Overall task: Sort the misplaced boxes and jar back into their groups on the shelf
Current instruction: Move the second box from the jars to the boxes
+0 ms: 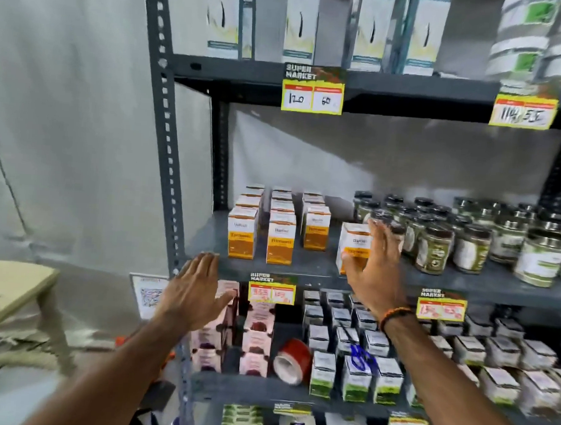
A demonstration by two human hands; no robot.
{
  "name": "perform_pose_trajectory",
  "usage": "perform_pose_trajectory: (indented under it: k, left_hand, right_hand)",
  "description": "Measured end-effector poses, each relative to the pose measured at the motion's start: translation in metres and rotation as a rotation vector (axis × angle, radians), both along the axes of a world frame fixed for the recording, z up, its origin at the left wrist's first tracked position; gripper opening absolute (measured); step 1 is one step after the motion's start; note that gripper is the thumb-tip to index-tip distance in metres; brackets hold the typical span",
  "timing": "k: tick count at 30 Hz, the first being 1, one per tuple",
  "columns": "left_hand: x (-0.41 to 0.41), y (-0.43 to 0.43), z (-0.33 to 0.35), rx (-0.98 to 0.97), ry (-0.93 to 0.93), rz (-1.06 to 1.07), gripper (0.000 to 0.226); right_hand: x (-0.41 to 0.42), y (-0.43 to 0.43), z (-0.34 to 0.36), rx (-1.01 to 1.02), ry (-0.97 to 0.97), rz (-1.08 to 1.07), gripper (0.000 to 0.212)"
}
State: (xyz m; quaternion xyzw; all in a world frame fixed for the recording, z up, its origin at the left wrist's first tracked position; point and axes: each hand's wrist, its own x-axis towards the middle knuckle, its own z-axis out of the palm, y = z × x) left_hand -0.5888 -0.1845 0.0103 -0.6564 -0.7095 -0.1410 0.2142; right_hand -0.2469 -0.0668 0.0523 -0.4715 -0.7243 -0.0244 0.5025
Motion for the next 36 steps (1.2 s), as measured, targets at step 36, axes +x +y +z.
perform_pose_trajectory:
  k: [36]
  left_hand:
    - [-0.014, 0.011, -0.021, 0.018, 0.039, -0.016, 0.098]
  right_hand:
    - [-0.052, 0.021, -0.018, -0.285, -0.077, 0.093, 0.047]
